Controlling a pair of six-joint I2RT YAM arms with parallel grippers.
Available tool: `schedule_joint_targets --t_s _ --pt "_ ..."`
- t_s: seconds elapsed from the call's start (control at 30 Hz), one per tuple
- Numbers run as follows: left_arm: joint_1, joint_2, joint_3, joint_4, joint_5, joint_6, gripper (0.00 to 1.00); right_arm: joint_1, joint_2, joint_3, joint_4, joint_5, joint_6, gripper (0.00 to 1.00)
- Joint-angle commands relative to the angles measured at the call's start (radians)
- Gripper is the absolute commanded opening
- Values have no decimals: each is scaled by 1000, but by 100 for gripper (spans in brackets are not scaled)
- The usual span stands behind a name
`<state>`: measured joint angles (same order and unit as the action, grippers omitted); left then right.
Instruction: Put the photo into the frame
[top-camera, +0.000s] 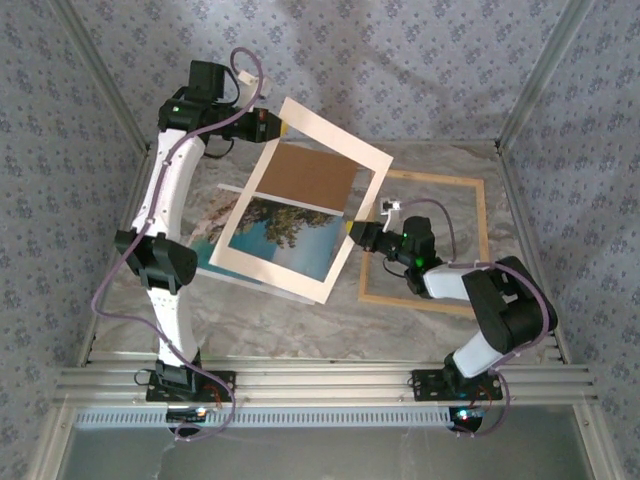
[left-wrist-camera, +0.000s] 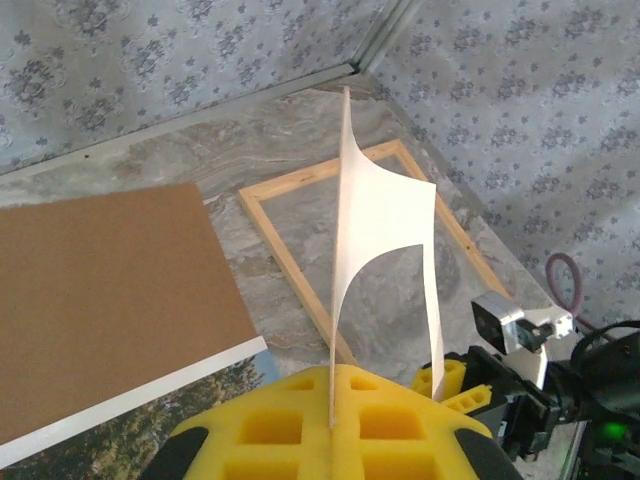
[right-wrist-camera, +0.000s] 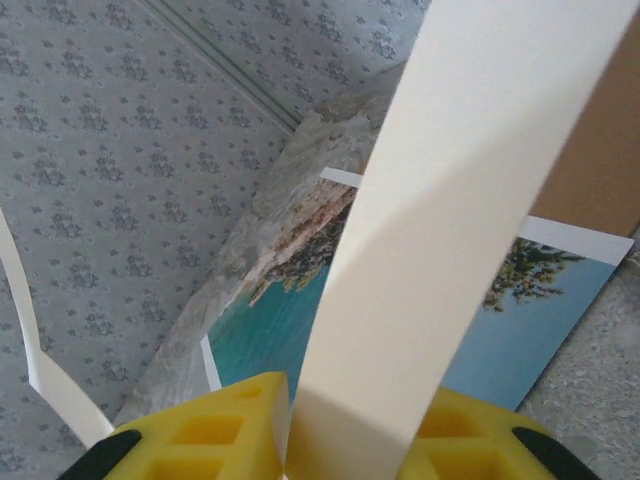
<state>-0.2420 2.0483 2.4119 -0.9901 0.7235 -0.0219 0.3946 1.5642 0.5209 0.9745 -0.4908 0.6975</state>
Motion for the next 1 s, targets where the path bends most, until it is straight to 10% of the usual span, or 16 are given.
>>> schedule_joint_targets --t_s 0.0,0.33,0.7,0.97 --pt "7 26 24 8 -48 -22 0 -22 -50 -1 -13 -16 -12 12" --pt "7 35 -35 44 -91 -10 23 -118 -168 166 -536 -152 -184 0" --pt "9 -20 -132 70 -488 104 66 -390 -150 577 -1491 -302 -537 0" --pt "10 -78 -254 151 -545 115 70 -518 -37 882 -1908 -69 -709 0"
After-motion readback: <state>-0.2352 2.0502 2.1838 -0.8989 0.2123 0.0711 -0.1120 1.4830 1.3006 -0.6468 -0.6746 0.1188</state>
